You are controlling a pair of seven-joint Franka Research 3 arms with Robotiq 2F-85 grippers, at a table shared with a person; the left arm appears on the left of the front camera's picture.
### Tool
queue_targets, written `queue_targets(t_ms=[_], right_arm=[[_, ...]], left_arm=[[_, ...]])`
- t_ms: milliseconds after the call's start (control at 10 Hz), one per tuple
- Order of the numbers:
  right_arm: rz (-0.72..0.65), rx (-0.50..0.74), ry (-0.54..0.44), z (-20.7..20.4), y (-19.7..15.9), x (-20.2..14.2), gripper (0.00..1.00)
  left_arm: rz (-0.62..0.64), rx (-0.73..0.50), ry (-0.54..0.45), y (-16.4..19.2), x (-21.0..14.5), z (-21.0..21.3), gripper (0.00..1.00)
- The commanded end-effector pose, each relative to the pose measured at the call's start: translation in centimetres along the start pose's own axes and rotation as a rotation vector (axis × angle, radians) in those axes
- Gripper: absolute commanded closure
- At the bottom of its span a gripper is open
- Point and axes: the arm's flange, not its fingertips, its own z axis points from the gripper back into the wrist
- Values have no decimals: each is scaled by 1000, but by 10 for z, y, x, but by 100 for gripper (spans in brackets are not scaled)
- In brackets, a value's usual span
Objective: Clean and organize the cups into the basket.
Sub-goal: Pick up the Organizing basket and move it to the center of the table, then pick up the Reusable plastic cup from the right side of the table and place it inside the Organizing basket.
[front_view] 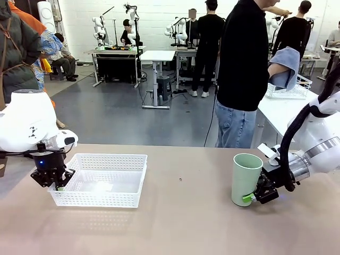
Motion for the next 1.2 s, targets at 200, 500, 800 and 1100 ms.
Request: queue_targets(t_ms=[200, 500, 800, 1100], right_arm=[[-6, -2, 18, 2, -2, -3, 79], [-51, -8, 7, 21, 48, 36, 79], [-46, -99, -41, 61, 106, 84, 79], [-19, -71, -29, 50, 89, 76, 21]], left_arm=[[30, 32, -12, -2, 3, -1, 100], [11, 21, 1, -32, -5, 9, 100], [19, 40, 30, -94, -6, 18, 100], [17, 99, 44, -158, -8, 15, 100]])
